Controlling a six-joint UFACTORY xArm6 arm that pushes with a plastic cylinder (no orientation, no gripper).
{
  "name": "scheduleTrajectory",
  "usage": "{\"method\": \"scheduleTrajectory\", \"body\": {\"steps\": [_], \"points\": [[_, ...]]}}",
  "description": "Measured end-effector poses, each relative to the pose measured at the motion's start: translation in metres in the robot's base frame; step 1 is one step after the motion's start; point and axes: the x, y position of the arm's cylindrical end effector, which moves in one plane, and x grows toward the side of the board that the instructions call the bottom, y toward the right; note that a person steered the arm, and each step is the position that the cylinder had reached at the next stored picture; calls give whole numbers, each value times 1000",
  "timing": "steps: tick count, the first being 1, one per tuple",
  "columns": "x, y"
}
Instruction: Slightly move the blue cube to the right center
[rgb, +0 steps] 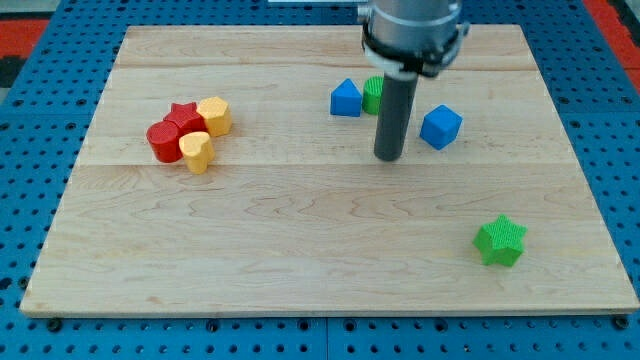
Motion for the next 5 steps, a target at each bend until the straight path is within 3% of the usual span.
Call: {"method": "scheduleTrajectory", "body": {"steps": [1,3,5], "points": [[-31,10],[-30,36],[8,57]]}}
